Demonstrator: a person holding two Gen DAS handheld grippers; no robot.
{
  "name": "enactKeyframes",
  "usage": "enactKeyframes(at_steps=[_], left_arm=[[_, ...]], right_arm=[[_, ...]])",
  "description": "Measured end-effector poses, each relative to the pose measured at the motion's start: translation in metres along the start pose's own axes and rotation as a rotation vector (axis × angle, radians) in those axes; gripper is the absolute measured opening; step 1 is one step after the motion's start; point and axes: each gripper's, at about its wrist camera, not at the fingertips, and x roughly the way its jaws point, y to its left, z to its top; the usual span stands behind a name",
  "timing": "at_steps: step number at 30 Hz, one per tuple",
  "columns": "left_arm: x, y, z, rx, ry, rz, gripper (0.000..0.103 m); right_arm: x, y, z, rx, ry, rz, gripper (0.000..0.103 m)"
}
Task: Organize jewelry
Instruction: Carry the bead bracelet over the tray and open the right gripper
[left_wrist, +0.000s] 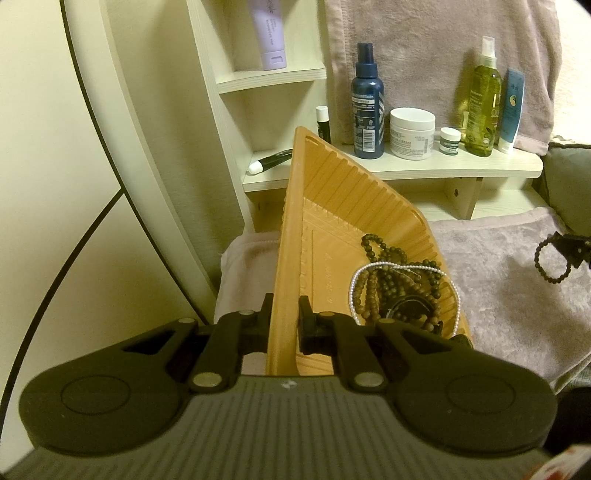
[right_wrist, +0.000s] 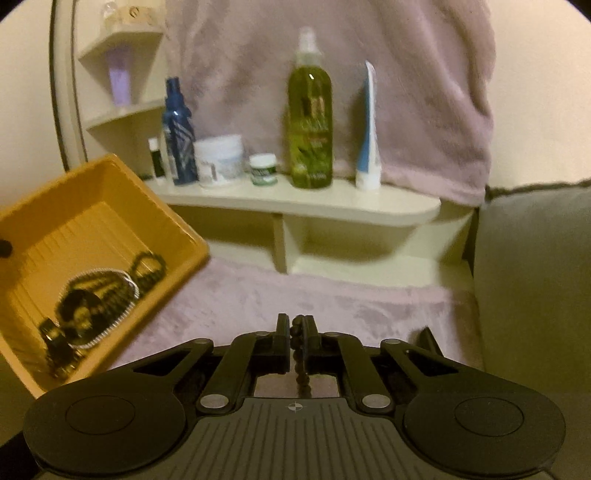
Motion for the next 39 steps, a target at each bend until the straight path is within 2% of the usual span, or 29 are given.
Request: enactKeyframes(at_steps=[10, 19, 24, 31, 39], left_arm=[[0.000, 0.000, 0.000, 0.001, 0.000, -0.001, 0.010], [0.000, -0.001, 0.000, 0.002, 0.000, -0.001, 0.010], [0.000, -0.001, 0.000, 0.003, 0.000, -0.001, 0.010], [-0.001, -0.001, 0.000, 0.003, 0.000, -0.002, 0.010], [0.000, -0.001, 0.000, -0.003, -0.001, -0.004, 0.010]], right_arm=[[-0.008, 0.019, 0.021, 0.012, -0.036, 0.074, 0.006], [-0.007, 0.055, 0.053, 0.023, -0.068, 0.211, 0.006], [0.000, 0.087, 0.069, 0.011, -0.072, 0.303, 0.006], [0.014, 0.130, 0.083, 0.013, -0.049, 0.420, 0.006], [0.046, 0.156, 0.071, 0.006, 0.019, 0.507, 0.006]])
